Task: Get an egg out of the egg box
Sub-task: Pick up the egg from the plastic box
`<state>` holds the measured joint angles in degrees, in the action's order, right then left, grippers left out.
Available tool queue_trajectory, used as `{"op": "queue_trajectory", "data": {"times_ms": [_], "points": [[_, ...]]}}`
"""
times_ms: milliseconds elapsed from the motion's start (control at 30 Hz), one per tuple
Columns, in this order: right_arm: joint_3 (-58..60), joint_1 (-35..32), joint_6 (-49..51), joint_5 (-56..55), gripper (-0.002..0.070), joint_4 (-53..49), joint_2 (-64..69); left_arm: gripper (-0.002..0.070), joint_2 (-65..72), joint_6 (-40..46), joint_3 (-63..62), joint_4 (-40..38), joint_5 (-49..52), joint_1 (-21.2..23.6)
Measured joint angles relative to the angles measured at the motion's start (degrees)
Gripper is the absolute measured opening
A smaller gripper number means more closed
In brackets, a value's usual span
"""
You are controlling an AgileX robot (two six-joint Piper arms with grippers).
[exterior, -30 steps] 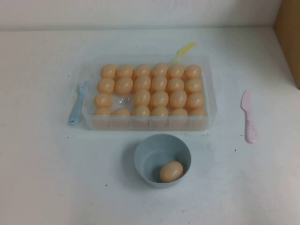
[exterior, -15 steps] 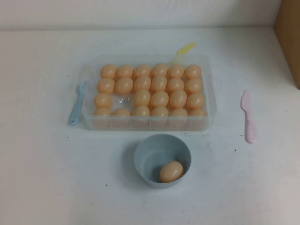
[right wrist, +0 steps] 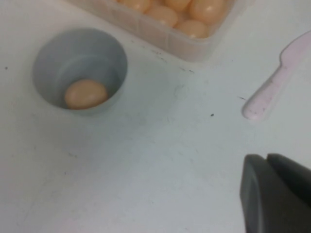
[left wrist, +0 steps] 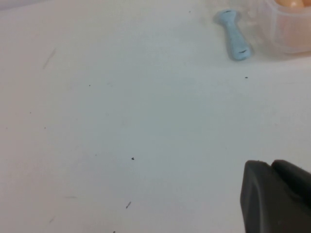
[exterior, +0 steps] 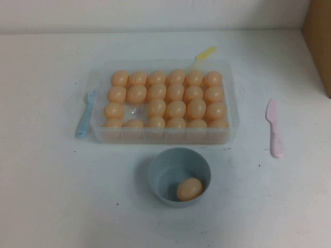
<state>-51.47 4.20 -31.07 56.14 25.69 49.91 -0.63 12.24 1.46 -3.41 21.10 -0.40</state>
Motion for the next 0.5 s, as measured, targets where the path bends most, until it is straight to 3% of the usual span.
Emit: {"op": "queue_trajectory", "data": {"times_ms": [300,500], "points": [[-22.35,0.64,-1.74,10.98,-0.0020,-4.86,25.48,-0.0003,0.00,0.00,0.00,0.00,0.00,0.00],[-34.59,7.40,-1.83,14.33,-0.0020,-13.59,40.16,-0.0003,0.00,0.00,0.00,0.00,0.00,0.00]]}}
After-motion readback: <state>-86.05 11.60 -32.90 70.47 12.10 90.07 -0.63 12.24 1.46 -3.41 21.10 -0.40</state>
